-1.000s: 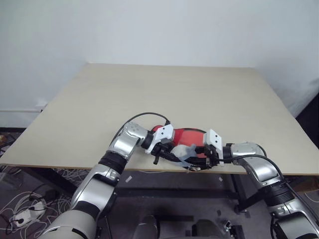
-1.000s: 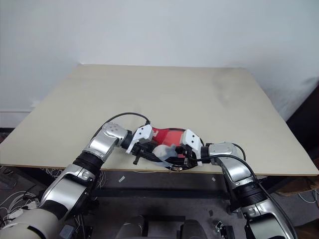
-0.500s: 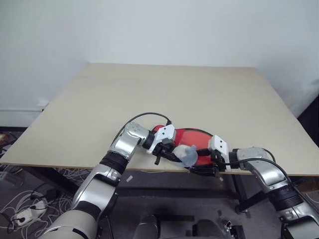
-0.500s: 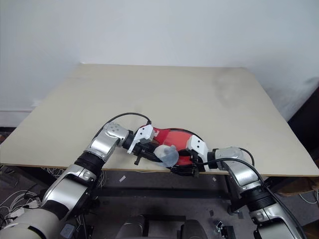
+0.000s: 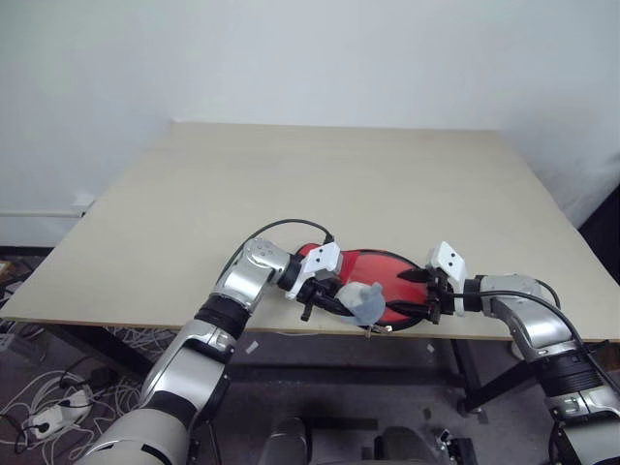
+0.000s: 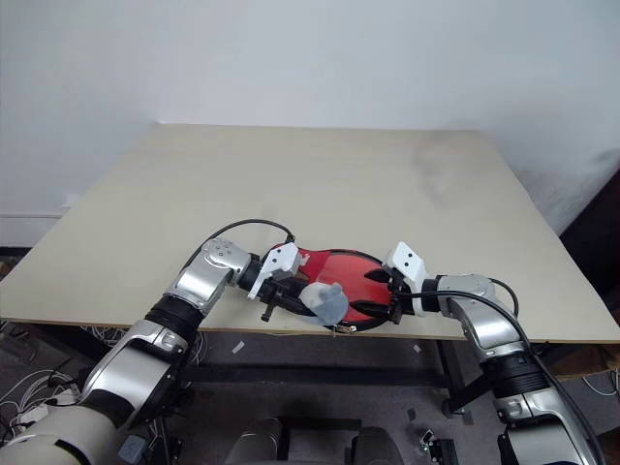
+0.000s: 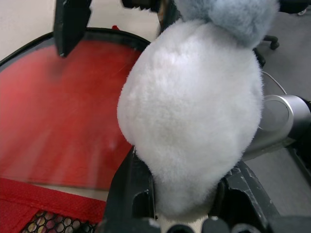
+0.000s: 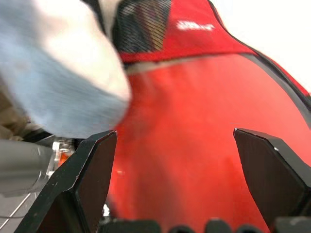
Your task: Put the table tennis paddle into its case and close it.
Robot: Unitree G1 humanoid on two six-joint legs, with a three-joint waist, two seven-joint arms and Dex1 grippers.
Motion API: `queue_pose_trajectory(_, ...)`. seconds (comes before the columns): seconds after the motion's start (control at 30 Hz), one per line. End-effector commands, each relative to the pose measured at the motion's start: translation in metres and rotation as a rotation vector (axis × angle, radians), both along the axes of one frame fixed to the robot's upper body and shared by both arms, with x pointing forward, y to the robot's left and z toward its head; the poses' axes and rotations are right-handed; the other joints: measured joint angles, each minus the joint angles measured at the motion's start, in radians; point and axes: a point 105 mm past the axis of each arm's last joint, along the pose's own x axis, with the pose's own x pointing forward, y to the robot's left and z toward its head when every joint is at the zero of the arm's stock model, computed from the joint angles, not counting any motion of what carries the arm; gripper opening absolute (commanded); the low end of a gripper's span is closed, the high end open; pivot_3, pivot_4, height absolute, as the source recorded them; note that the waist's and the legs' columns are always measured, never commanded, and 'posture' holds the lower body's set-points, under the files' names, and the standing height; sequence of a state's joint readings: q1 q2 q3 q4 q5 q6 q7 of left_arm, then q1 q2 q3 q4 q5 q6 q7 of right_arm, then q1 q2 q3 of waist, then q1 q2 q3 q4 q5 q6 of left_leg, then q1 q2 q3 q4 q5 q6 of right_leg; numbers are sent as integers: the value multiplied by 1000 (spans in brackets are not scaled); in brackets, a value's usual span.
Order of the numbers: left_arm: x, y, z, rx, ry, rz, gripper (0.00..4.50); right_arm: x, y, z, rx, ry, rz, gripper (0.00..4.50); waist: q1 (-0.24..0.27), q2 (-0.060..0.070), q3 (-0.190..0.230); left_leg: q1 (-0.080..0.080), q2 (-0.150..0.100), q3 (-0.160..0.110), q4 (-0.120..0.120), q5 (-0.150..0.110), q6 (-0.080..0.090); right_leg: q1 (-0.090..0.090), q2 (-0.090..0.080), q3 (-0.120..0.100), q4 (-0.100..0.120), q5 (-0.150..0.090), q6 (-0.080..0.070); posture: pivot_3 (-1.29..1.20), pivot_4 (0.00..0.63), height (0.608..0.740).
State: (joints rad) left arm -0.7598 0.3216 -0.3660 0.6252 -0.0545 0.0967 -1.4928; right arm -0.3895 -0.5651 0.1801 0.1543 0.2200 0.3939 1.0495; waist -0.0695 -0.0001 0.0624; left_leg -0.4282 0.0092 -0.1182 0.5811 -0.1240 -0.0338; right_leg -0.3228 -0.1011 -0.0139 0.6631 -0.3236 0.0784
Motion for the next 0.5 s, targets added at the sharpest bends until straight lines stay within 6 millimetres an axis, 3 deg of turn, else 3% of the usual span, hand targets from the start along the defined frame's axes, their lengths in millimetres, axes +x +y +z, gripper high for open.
queue_pose_trajectory(0.03,1,0,6,1,-29,-11,1094,7,4,2,-35,-38,15,3543,0,0,0,0,0,0,0,0,0,0,0,0,0,0,0,0,0,740)
queue_pose_trajectory(0.43,0,6,9,-9,-17,1,1094,8,1,-21,-118,-1,15,238,-1,1,0,1,0,0,0,1,2,0,0,0,0,0,0,0,0,740)
queue_pose_trajectory(0.5,-1,9,9,-9,-14,6,1094,8,0,-23,-124,1,14,28,-1,1,0,1,0,0,0,1,2,0,0,0,0,0,0,0,0,740)
